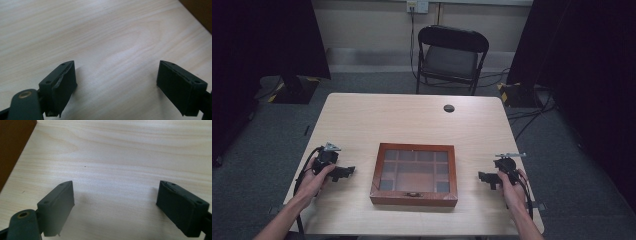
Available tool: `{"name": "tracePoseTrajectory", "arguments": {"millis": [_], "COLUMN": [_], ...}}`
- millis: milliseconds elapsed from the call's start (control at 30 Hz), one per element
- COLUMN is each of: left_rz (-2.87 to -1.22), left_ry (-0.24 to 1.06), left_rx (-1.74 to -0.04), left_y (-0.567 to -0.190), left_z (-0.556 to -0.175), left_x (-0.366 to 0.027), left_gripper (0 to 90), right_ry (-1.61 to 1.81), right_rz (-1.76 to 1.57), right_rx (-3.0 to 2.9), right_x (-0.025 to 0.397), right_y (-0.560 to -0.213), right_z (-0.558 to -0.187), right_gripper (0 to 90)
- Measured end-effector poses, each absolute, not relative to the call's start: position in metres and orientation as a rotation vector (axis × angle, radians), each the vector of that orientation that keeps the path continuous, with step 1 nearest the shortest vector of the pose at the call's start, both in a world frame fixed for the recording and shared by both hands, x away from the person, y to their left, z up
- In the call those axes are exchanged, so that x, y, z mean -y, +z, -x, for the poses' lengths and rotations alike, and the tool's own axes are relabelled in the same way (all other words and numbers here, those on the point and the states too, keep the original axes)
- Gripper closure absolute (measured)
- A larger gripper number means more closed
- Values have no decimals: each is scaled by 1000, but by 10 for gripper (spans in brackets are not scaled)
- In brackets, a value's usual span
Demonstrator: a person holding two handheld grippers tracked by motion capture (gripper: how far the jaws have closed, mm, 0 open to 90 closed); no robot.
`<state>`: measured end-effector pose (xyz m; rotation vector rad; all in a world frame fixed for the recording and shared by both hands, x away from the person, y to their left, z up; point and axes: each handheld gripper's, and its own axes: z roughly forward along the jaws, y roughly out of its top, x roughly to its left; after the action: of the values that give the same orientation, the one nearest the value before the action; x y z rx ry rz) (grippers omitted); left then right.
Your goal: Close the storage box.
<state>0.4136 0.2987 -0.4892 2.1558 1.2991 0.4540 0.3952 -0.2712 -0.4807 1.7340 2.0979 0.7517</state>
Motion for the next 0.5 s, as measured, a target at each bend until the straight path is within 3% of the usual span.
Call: {"name": "tracePoseTrajectory", "arguments": {"millis": [133,233,500], "left_rz": [-2086,-2054,-2026], "left_ry": [508,533,553], "left_rx": [-1314,-1323,-1323], "left_y": [-497,-501,-503], "left_z": [-413,-412,-411], "left_x": [-299,-300,-300], "left_gripper": [74,6,0], "right_ry": [719,747,827], "right_rz": [-1676,-1605,-1530], "right_rx": [-2052,-2030,-2013], "right_x": [265,263,263], "right_y": [-486,-494,-501], "right_z": [-395,-394,-393], "right_gripper": [115,27,0]}}
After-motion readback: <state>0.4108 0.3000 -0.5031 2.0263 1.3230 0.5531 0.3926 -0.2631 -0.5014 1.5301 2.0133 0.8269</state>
